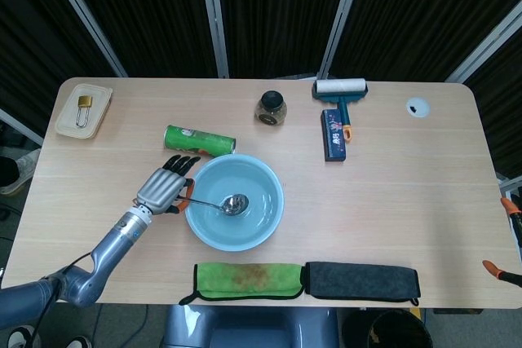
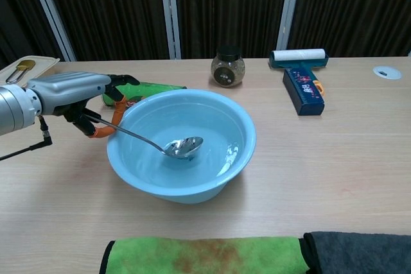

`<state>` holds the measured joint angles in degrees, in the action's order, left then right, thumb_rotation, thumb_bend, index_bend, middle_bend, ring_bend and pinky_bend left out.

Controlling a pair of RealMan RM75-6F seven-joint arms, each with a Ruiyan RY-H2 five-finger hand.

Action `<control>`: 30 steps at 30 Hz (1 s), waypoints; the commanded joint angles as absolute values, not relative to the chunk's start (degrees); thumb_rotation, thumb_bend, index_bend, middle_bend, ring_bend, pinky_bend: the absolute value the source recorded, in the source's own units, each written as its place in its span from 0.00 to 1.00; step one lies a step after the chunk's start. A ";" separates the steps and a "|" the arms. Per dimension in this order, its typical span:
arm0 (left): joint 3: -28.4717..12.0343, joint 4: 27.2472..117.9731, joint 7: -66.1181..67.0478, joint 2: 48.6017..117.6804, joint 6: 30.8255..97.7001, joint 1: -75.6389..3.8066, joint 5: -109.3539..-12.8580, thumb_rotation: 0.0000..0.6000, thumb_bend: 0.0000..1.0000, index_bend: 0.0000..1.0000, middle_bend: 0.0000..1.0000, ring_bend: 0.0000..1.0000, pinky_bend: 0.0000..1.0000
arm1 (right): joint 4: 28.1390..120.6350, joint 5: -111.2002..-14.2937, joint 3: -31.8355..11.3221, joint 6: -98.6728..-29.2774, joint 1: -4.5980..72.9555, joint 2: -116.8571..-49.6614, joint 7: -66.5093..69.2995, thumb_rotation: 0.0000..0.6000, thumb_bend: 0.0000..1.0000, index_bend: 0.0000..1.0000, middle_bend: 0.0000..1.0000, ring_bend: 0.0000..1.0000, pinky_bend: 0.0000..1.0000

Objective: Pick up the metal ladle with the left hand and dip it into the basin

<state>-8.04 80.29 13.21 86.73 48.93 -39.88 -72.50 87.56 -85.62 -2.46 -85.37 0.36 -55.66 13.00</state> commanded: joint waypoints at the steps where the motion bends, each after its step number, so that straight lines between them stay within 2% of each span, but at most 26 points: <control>1: -7.78 79.80 13.14 86.91 48.67 -40.14 -72.06 1.00 0.45 0.68 0.00 0.00 0.00 | 87.44 -85.64 -2.40 -85.32 0.34 -55.81 12.93 1.00 0.00 0.00 0.00 0.00 0.00; 18: -6.97 82.26 14.09 85.16 50.43 -40.28 -72.06 1.00 0.45 0.68 0.00 0.00 0.00 | 87.45 -85.71 -2.43 -85.35 0.30 -55.74 13.03 1.00 0.00 0.00 0.00 0.00 0.00; 30: -6.39 92.26 21.16 77.61 53.49 -39.50 -70.41 1.00 0.45 0.69 0.00 0.00 0.00 | 87.44 -86.54 -2.25 -86.72 -0.32 -55.54 13.82 1.00 0.00 0.00 0.00 0.00 0.00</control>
